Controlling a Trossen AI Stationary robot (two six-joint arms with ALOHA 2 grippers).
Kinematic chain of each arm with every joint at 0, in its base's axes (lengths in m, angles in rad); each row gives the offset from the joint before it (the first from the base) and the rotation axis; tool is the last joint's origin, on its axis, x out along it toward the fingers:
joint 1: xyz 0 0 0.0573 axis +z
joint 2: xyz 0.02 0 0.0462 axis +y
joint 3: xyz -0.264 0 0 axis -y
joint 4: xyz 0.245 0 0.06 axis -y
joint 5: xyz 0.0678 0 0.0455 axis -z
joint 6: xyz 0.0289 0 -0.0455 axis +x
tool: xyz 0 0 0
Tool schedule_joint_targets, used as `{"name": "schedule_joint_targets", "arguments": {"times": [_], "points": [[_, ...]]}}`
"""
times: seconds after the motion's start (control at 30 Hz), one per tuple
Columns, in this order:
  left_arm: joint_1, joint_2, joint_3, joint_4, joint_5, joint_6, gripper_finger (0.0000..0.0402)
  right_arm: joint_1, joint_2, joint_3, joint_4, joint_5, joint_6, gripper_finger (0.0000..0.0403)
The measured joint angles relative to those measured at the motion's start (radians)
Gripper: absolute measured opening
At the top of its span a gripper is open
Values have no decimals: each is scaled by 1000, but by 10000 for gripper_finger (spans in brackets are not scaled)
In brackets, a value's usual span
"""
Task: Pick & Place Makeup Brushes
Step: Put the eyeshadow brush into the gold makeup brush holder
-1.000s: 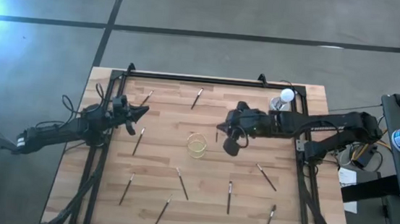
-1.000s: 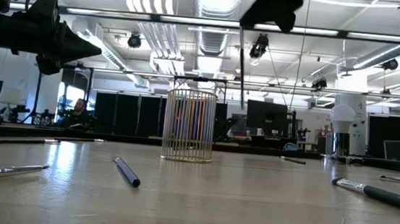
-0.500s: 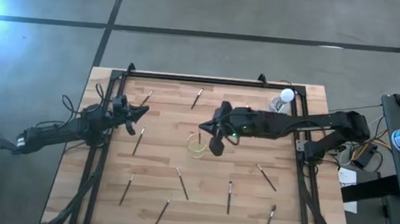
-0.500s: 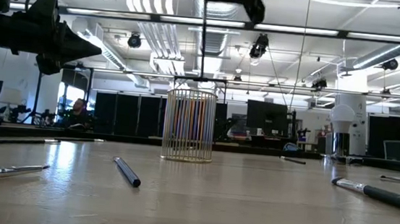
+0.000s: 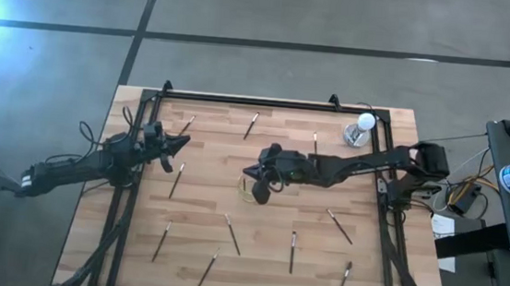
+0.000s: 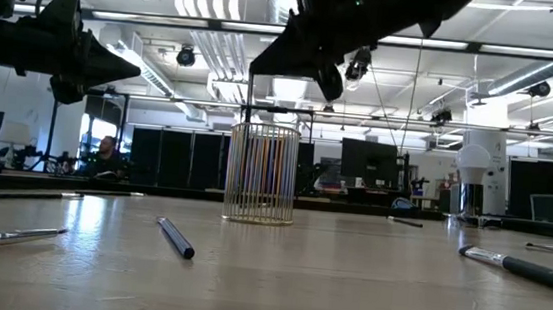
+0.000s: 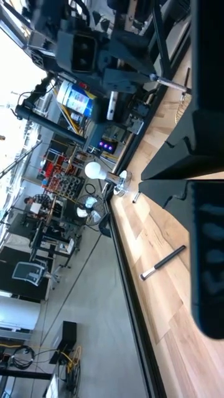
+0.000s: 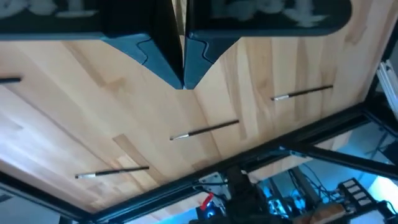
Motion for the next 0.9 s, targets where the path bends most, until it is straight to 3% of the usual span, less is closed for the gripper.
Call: {"name": "schedule_joint_targets", "arguments": {"times": [0.43,0.9], "points": [[0,4,0,-3,0,1,0,-10,19,-4,-19,18,36,8],[0,4,0,-5,0,2,0,-9,19,-5,-63,18,201,9]]}}
